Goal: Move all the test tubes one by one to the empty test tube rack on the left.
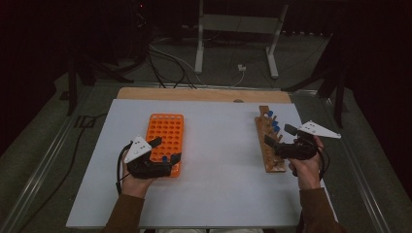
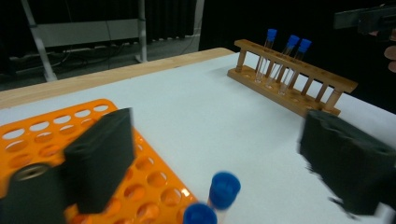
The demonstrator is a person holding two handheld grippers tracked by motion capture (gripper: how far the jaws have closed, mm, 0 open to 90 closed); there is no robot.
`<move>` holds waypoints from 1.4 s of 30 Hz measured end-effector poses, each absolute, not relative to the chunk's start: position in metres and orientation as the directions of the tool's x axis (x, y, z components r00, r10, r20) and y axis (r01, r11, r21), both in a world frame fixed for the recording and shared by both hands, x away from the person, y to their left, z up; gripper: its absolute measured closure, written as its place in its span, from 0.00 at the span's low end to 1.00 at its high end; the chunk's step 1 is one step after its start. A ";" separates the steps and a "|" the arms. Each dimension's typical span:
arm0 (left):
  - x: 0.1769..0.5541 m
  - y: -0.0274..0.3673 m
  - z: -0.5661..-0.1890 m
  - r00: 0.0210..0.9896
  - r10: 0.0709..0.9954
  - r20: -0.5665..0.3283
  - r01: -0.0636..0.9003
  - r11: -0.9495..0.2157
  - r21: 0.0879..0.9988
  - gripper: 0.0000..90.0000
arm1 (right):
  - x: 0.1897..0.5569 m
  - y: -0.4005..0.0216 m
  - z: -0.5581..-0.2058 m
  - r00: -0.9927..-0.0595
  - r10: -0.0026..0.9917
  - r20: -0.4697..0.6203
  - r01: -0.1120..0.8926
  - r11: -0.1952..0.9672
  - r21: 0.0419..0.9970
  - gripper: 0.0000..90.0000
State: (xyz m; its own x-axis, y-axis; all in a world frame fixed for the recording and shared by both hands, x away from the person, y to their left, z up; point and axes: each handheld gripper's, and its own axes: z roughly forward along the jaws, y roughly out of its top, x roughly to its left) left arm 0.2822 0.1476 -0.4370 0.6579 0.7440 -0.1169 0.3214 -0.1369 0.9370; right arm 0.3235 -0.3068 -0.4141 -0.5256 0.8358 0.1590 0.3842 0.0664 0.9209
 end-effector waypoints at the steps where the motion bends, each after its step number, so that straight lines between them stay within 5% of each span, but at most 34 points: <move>1: 0.284 0.146 -0.437 0.659 0.743 -0.117 0.323 -0.139 0.936 0.06 | 0.325 -0.309 -0.415 -0.521 0.838 0.162 0.390 0.065 0.918 0.01; 20: 0.308 0.112 -0.429 0.671 0.727 -0.144 0.348 -0.137 0.927 0.01 | 0.354 -0.315 -0.443 -0.447 0.891 0.075 0.475 0.165 0.865 0.19; 26: 0.307 0.108 -0.430 0.679 0.722 -0.131 0.344 -0.156 0.926 0.01 | 0.365 -0.313 -0.454 -0.426 0.902 0.068 0.493 0.169 0.853 0.52; 33: 0.306 0.104 -0.430 0.685 0.718 -0.124 0.340 -0.164 0.926 0.01 | 0.366 -0.310 -0.458 -0.397 0.917 0.034 0.493 0.181 0.851 0.77; 42: 0.306 0.101 -0.433 0.686 0.717 -0.123 0.345 -0.172 0.923 0.01 | 0.366 -0.311 -0.460 -0.372 0.928 0.038 0.497 0.165 0.852 0.84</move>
